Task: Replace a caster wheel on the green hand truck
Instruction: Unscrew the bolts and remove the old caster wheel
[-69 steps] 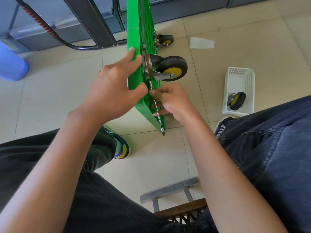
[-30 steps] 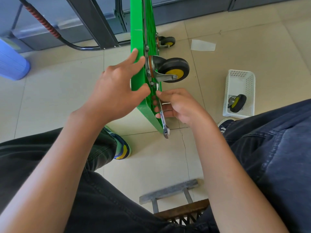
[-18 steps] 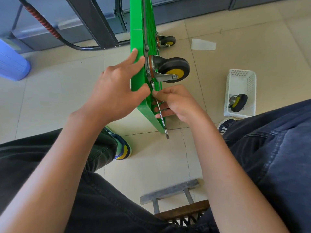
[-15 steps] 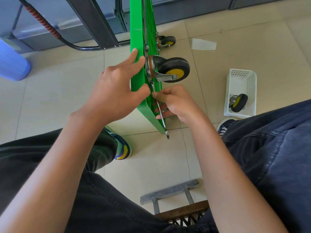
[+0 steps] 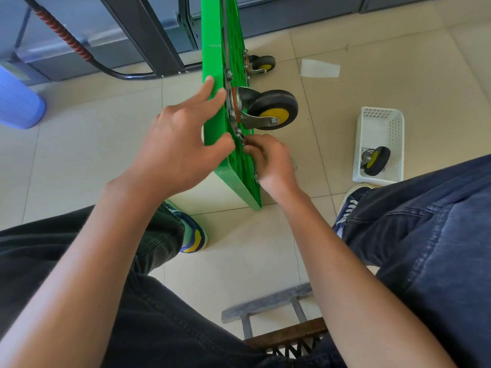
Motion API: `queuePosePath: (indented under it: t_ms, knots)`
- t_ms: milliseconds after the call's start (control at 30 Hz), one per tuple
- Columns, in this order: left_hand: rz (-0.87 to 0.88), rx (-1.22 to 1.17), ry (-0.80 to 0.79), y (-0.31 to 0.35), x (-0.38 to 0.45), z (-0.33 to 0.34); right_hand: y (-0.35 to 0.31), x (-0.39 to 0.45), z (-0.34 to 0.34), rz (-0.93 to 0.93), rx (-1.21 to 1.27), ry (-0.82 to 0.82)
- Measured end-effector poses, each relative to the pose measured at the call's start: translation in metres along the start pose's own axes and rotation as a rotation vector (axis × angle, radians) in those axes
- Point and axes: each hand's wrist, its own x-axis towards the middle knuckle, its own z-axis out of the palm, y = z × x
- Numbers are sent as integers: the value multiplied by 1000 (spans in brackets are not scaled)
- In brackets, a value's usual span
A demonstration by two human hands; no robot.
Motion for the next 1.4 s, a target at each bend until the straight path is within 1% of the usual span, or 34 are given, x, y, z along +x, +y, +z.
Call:
queuePosePath:
  t_ms: [100,167,300,367,467,567,667,767,1133,1267,1333,1400]
  knots:
    - [-7,0,-3,1,0,0,2,-1,-2,-45,-30,32]
    - [-12,-1,-6,1,0,0,1,-4,-4,-26,-9,25]
    - [-12,6,-6,1,0,-1,2,-11,-11,126,125,-60]
    - [-12,9,-7,1,1,-1,2,-10,-16,169,180,-108]
    - [-19,8,-7,2,0,-1,-5,-7,-26,300,367,-134]
    - [-15,15,-7,2,0,-1,-16,-5,-33,437,521,-212]
    - [-21,7,1,2,0,-1,-24,-4,-36,529,605,-245]
    - [-27,10,2,2,0,-1,-30,-2,-39,579,648,-255]
    - [-35,-7,10,2,1,0,-39,2,-30,567,647,-227]
    - [-34,6,11,2,0,0,-39,4,-26,530,571,-224]
    - [-30,5,11,3,1,0,-35,4,-24,475,488,-208]
    - [-27,2,14,3,1,0,-27,3,-20,361,394,-167]
